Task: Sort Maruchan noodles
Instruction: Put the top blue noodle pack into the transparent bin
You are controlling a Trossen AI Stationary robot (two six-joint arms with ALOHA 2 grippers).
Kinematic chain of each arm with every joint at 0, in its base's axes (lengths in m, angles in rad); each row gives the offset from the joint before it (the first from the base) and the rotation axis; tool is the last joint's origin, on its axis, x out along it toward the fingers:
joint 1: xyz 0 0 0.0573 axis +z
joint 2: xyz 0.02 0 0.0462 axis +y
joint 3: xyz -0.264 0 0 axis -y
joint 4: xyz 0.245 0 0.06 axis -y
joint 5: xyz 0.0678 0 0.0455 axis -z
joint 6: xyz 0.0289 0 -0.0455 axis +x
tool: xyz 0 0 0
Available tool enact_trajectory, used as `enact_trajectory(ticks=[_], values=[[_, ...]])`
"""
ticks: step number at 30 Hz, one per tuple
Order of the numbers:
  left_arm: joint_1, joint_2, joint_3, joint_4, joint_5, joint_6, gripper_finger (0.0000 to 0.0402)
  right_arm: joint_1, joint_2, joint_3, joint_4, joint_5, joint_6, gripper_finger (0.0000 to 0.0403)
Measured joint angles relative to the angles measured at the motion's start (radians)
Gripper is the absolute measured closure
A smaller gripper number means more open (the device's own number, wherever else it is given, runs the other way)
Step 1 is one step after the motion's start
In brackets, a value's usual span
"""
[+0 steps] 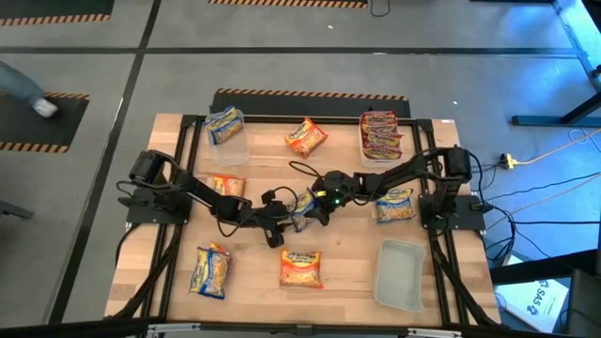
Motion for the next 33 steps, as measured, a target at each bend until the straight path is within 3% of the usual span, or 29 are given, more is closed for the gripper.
enact_trajectory(ticks=[7, 13, 17, 26, 33], values=[[-0.003, -0.184, 0.001, -0.148, 0.026, -0.002, 0.0245, 0.057, -0.071, 0.0, -0.085, 0.098, -0.142, 0.0299], [0.0, -0.353, 0.002, -0.156, 0.027, 0.027, 0.0244, 0.134, -0.103, 0.001, -0.097, 0.228, -0.284, 0.0299], [0.027, -0.417, 0.002, -0.157, 0.081, 0.019, 0.0223, 0.169, -0.104, 0.0, -0.066, 0.311, -0.362, 0.0301], [0.086, -0.373, 0.001, -0.074, 0.233, -0.061, 0.0133, 0.191, -0.104, 0.033, -0.006, 0.338, -0.471, 0.0301], [0.093, -0.267, 0.055, -0.05, 0.313, -0.079, 0.0112, 0.188, -0.104, 0.073, -0.007, 0.328, -0.493, 0.0296]])
